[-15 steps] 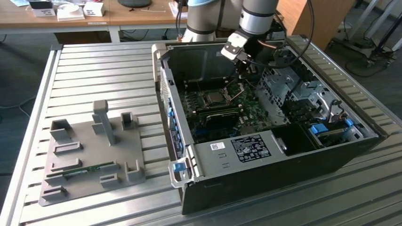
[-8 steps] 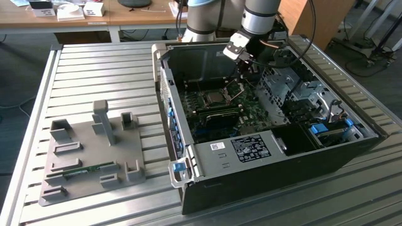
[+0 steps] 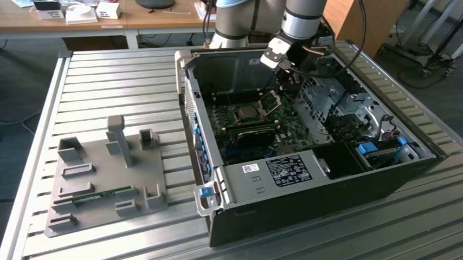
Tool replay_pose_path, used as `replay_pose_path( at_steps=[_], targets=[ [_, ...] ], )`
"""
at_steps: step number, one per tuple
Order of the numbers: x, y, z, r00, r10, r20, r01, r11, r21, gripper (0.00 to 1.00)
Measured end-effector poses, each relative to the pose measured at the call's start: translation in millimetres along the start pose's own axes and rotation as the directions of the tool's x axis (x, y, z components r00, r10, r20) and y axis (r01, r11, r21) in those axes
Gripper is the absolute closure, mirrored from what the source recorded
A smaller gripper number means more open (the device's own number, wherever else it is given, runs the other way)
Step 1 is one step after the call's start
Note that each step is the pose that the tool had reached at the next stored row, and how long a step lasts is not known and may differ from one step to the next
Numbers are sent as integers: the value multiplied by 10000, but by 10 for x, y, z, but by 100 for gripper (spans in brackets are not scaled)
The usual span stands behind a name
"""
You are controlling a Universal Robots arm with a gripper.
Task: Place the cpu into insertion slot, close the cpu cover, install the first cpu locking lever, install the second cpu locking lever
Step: 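Close the cpu cover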
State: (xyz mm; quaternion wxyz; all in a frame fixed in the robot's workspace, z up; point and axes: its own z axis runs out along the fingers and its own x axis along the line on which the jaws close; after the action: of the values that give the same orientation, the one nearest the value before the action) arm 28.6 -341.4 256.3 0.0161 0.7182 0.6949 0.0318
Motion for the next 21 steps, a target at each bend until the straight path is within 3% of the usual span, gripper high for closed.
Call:
replay_pose_path(
  at_steps=[11, 21],
  targets=[
    [4, 137, 11, 10000, 0, 1, 0, 10000, 0, 89],
    [5, 169, 36, 10000, 0, 0, 0, 10000, 0, 89]
  ],
)
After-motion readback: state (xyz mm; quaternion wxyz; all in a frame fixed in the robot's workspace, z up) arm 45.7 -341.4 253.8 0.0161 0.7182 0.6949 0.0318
